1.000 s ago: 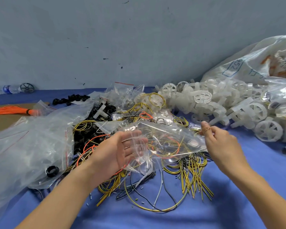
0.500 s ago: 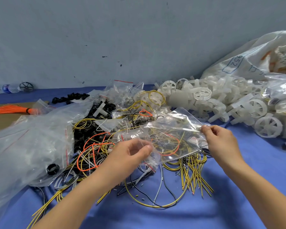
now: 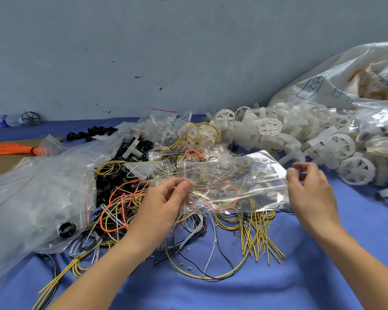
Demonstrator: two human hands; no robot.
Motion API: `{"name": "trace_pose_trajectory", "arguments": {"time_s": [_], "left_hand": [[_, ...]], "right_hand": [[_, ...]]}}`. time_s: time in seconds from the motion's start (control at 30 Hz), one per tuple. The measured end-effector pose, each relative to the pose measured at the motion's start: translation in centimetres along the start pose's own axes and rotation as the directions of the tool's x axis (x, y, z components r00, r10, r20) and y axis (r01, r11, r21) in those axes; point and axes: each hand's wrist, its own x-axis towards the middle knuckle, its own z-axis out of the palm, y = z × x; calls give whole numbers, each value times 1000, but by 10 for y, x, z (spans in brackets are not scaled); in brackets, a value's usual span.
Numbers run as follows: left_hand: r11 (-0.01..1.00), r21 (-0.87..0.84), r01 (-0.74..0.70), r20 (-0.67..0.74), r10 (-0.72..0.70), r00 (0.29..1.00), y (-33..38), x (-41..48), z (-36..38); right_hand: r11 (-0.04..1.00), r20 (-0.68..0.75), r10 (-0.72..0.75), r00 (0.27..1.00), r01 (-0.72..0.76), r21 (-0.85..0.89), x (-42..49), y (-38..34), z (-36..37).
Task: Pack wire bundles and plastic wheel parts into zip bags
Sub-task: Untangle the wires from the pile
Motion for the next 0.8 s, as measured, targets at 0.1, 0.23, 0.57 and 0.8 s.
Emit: {"name": "trace_pose_trajectory", "arguments": {"time_s": [0.1,0.23,0.57,0.8], "left_hand": [[1000,3,-1,15,1,1000,-2,-1,2],[997,75,-28,23,26,999,-9,-2,6],[983,166,-81,71,70,995,-16,-8,18],[947,274,-168,149,130,980,-10,-17,14]], "right_hand": [[989,-100,-142,985,138,-45,-5,-8,1],[932,-105,-361,927,355,-70,-18,-27,7],[534,381,-768,516,843,-64,-51,-82,21],[489,392,-769,505,860,-147,-49,-86,32]]}}
